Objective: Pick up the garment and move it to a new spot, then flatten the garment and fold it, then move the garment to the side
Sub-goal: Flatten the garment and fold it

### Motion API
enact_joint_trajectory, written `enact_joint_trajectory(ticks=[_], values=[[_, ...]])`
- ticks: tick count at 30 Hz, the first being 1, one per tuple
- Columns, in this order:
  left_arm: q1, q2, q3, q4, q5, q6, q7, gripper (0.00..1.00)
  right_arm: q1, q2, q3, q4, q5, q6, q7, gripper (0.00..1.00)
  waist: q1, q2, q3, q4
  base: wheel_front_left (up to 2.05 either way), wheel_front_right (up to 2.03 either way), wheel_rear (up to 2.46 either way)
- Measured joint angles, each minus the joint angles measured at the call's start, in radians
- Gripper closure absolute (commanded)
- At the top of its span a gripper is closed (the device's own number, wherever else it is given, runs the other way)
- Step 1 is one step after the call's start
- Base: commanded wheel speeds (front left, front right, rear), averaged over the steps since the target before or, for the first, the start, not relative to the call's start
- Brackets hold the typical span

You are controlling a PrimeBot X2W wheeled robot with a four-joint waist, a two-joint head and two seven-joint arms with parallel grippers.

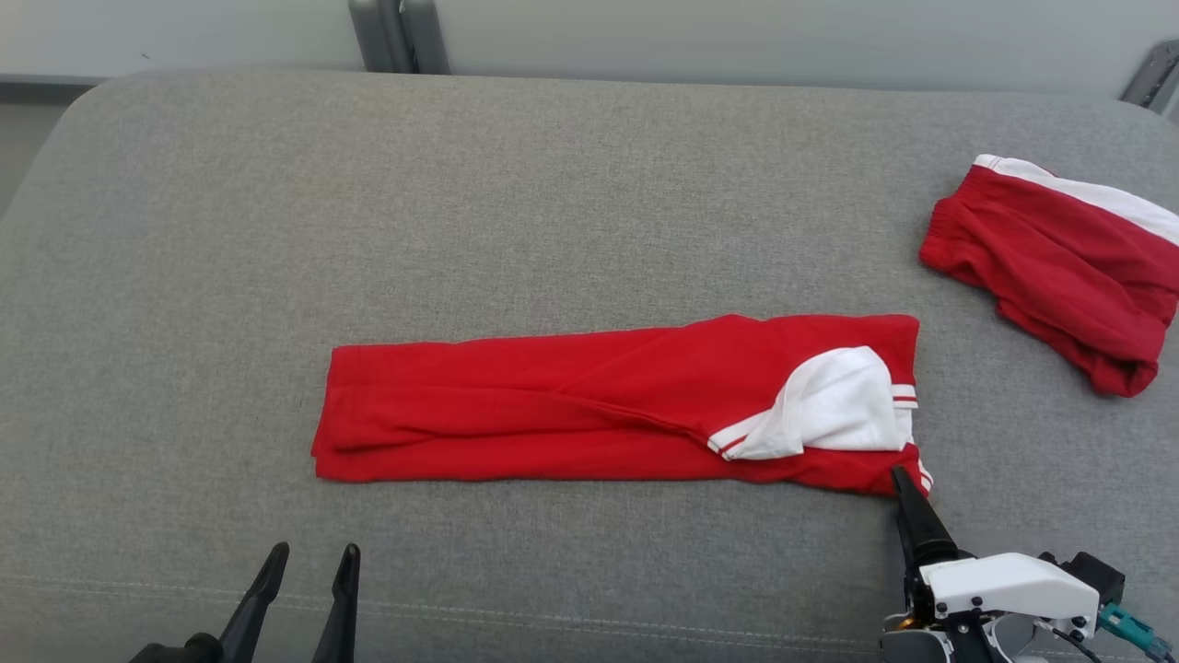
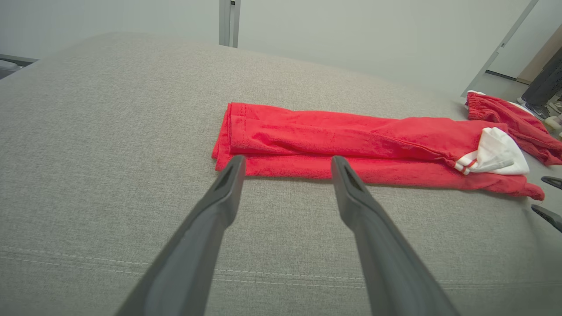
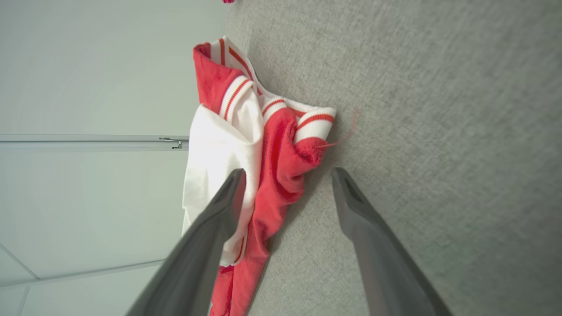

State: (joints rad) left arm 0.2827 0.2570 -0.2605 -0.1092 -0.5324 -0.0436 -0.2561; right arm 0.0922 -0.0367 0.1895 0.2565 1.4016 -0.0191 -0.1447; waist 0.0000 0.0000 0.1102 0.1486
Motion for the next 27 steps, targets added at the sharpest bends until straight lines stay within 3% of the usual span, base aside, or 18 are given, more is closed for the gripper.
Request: enact_joint_trajectory(ticks=[27], values=[[-0.027, -0.009, 0.026, 0.02, 0.008, -0.019, 0.0, 0.0, -0.233, -0.007, 0.075, 0.211, 0.078, 0.085, -0.075, 0.0, 0.0, 0.0, 0.074, 0.031, 0.0, 0.0, 0.0]])
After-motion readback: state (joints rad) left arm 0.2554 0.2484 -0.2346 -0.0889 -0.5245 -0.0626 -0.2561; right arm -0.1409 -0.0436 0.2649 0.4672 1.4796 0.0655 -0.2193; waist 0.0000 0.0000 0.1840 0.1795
